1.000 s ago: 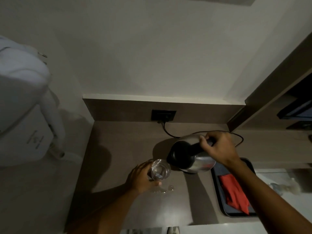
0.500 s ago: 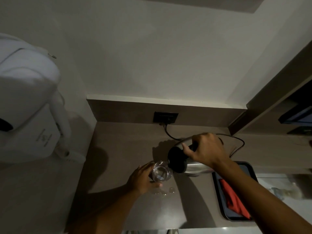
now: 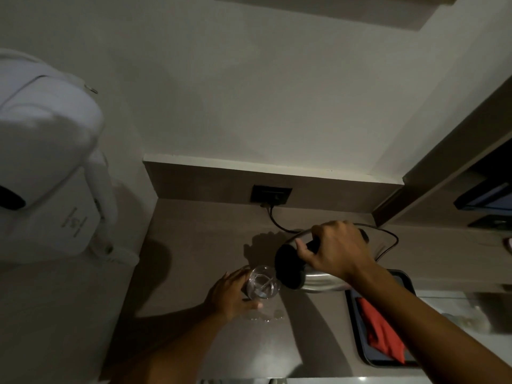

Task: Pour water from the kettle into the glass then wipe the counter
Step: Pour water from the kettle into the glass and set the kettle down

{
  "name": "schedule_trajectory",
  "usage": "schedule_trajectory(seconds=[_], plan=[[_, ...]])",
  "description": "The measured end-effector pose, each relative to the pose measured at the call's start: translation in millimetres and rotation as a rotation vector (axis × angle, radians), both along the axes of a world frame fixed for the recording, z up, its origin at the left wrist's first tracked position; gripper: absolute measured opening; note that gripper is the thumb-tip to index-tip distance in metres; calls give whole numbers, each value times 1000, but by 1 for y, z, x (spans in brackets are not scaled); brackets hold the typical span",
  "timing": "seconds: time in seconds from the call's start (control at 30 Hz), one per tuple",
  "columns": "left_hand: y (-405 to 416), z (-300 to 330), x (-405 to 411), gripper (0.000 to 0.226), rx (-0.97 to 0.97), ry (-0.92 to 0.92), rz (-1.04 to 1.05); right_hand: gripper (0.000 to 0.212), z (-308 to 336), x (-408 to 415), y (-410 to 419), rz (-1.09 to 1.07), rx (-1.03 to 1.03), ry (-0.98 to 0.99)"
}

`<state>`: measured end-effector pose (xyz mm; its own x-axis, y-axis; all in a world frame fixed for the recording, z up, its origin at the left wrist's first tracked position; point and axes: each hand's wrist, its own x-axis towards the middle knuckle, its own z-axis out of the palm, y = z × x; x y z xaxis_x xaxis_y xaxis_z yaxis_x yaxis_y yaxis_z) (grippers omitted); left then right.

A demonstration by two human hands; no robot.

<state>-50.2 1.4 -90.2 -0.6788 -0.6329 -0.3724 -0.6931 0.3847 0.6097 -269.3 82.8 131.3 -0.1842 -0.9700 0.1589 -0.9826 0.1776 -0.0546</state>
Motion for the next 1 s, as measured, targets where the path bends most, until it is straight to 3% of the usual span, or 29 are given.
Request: schedule_trajectory(seconds=[1.0], plan=[[0,9,2,98,-20,59,-17,60,49,11,-4,-36,128,302]])
